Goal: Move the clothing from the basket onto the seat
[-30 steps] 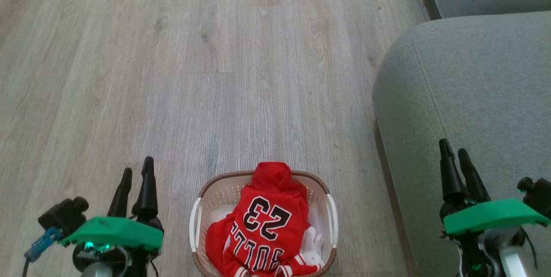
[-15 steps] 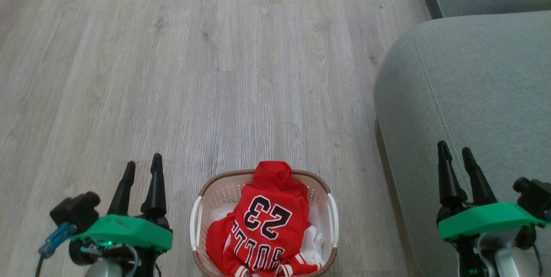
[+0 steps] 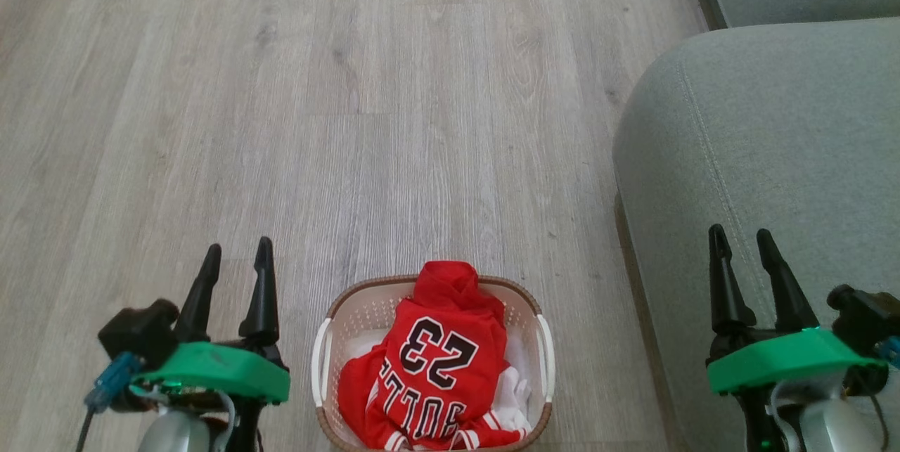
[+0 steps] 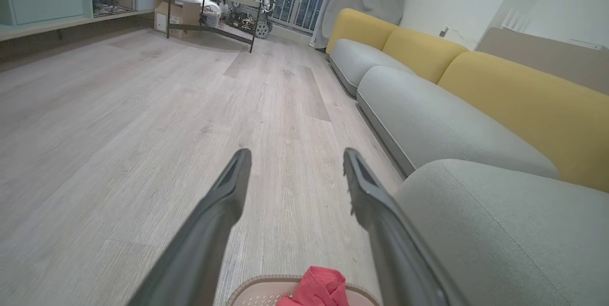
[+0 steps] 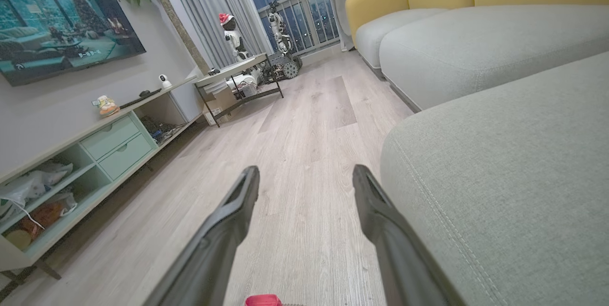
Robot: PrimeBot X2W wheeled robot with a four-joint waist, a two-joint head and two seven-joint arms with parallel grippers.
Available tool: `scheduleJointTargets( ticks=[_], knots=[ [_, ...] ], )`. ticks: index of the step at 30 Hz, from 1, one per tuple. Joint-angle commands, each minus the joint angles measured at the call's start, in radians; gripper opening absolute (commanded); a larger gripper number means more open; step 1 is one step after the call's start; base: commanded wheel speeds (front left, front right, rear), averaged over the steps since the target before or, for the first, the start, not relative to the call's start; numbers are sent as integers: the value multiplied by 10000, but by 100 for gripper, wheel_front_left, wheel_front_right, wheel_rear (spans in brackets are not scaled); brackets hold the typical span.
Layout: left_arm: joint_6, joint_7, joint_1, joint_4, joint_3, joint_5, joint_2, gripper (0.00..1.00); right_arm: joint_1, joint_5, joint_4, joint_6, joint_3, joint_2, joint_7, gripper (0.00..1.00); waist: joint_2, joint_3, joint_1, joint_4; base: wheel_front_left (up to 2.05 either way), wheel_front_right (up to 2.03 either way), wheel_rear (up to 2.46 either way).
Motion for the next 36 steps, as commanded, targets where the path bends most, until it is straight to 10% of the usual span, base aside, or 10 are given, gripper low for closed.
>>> scheduleJointTargets(
  ticks=[1,36],
  knots=[
    [32,-151,-486,-439,165,337,149,100,-227,-309,-422,-1,237,-235,-151,100,0,6,0,5,0,0,0],
    [110,-745,-556,-649,-48,2785,161,100,-137,-2581,-739,-2,485,-269,-749,100,0,67,0,38,0,0,0]
  ],
)
